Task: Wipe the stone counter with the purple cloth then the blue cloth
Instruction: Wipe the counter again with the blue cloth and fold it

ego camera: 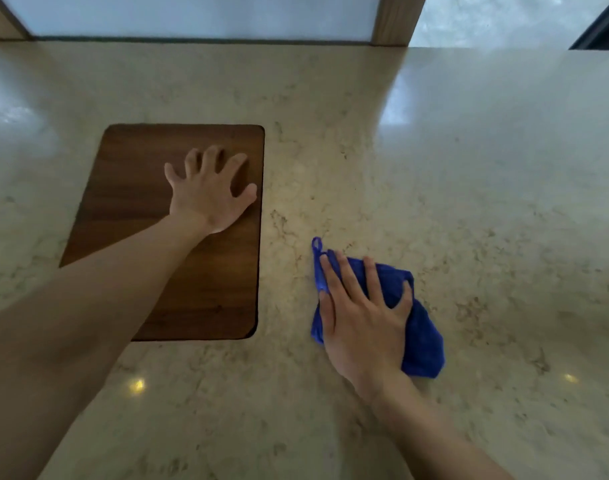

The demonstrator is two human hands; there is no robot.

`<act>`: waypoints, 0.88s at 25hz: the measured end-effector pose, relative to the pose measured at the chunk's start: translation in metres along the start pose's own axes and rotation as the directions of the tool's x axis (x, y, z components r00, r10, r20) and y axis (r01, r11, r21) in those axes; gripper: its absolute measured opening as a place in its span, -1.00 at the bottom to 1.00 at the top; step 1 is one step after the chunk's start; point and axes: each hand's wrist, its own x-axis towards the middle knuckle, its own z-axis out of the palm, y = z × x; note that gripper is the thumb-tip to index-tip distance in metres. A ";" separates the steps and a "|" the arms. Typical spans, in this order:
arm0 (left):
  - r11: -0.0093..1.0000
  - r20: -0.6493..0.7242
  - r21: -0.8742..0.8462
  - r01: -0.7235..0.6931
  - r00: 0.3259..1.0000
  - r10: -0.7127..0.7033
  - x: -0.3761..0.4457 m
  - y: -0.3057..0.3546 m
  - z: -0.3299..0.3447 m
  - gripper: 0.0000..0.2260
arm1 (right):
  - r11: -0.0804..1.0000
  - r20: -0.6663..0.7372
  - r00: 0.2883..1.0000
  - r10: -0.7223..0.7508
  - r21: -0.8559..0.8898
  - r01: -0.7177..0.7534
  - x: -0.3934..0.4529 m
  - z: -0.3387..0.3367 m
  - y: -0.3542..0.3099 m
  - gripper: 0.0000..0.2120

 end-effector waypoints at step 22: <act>0.997 -0.030 -0.074 -0.004 1.000 0.002 0.007 -0.006 0.011 -0.43 | 0.959 0.070 0.957 -0.283 0.025 0.282 0.412 -0.031 -0.034 -0.50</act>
